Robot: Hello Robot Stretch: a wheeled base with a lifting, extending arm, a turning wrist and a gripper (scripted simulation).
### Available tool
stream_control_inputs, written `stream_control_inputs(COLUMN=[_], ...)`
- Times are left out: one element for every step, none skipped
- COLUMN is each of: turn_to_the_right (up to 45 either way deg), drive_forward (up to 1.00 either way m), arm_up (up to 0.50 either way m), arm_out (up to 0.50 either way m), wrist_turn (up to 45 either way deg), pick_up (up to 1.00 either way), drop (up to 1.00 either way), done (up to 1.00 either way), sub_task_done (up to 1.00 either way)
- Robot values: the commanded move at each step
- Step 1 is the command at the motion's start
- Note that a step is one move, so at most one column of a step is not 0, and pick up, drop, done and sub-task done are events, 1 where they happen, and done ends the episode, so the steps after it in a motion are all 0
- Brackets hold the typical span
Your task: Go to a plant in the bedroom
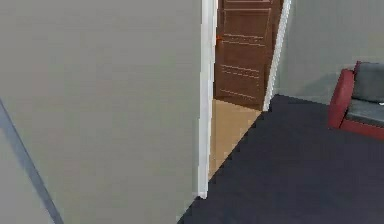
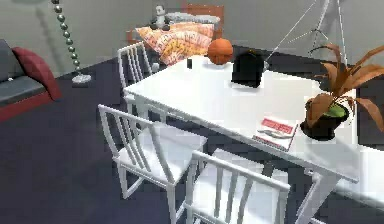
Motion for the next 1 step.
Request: stream_control_inputs(turn_to_the_right=[45.0], drive_forward=[0.0], arm_up=[0.0], arm_out=[0.0], wrist_turn=[0.0], pick_up=[0.0], drop=[0.0], done=[0.0], sub_task_done=[0.0])
